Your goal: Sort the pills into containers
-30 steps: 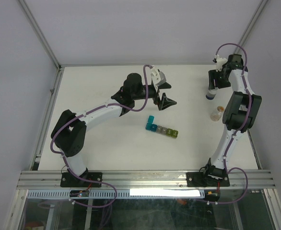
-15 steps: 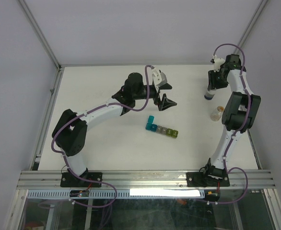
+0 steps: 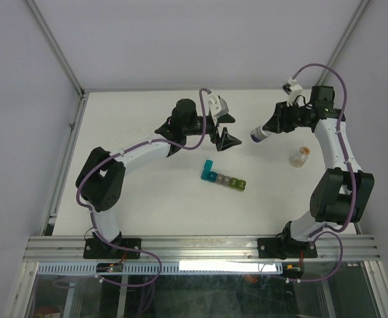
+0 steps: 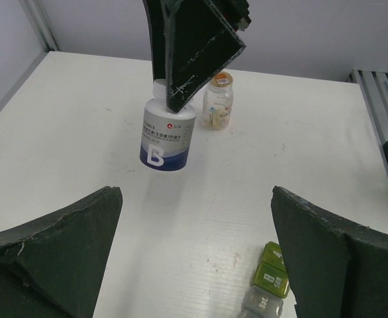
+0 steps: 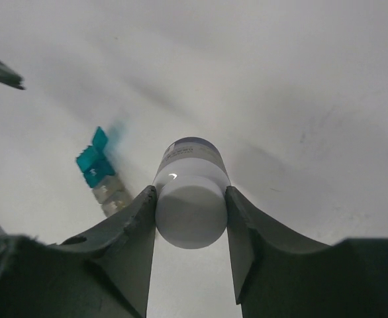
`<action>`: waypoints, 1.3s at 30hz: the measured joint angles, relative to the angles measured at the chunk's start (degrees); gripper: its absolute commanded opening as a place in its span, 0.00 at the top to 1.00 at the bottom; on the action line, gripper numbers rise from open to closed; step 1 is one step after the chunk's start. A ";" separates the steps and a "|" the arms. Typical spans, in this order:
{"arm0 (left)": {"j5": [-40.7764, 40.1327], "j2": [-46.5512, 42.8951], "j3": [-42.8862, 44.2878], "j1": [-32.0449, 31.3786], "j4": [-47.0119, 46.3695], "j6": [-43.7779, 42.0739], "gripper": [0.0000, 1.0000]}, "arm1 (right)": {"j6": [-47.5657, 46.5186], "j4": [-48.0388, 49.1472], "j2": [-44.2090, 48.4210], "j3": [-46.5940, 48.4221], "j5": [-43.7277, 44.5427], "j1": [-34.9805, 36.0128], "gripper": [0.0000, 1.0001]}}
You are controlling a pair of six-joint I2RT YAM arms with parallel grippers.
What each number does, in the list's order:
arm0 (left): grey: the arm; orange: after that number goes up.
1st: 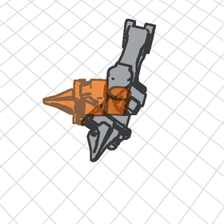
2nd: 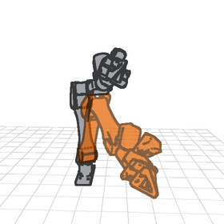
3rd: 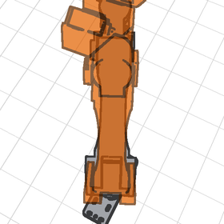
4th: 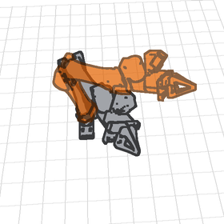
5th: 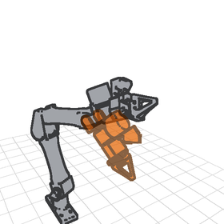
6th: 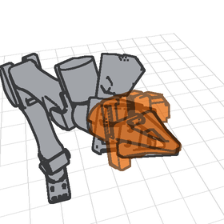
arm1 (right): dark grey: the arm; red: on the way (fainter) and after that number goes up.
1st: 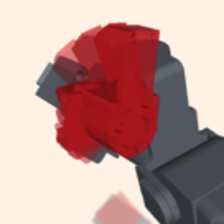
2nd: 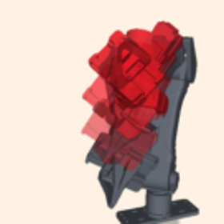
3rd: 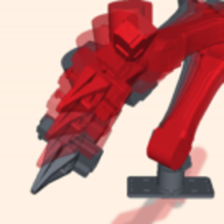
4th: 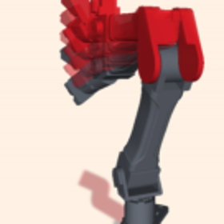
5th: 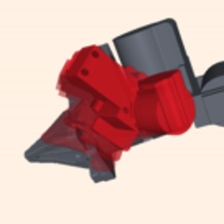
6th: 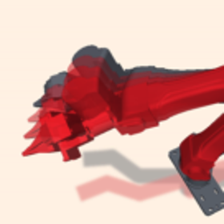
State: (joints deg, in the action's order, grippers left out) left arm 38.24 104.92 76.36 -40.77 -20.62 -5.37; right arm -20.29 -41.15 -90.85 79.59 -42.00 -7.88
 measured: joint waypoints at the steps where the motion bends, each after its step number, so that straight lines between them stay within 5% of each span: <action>1: 0.68 0.13 0.50 0.11 0.55 0.09 0.01 | 0.66 0.63 1.14 -1.11 -2.12 0.04 1.00; 15: 4.87 6.23 9.38 0.48 11.43 -4.42 0.05 | 5.27 4.61 1.84 -6.36 -17.33 4.52 1.00; 33: 3.39 10.16 9.55 -1.31 15.39 -14.47 0.33 | 5.88 5.57 0.83 -6.49 -18.40 7.89 1.00; 36: 3.23 10.27 10.21 -1.29 15.96 -14.45 0.43 | 5.95 5.99 0.83 -7.17 -18.36 8.07 1.00; 39: 3.54 10.54 11.21 -1.29 16.74 -13.84 0.88 | 5.92 7.02 0.83 -7.61 -17.94 8.24 1.00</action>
State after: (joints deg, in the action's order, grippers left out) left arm 41.78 115.46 87.57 -42.06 -3.88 -19.20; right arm -14.37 -34.13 -90.02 71.99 -59.94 0.36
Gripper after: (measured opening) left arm 0.506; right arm 0.442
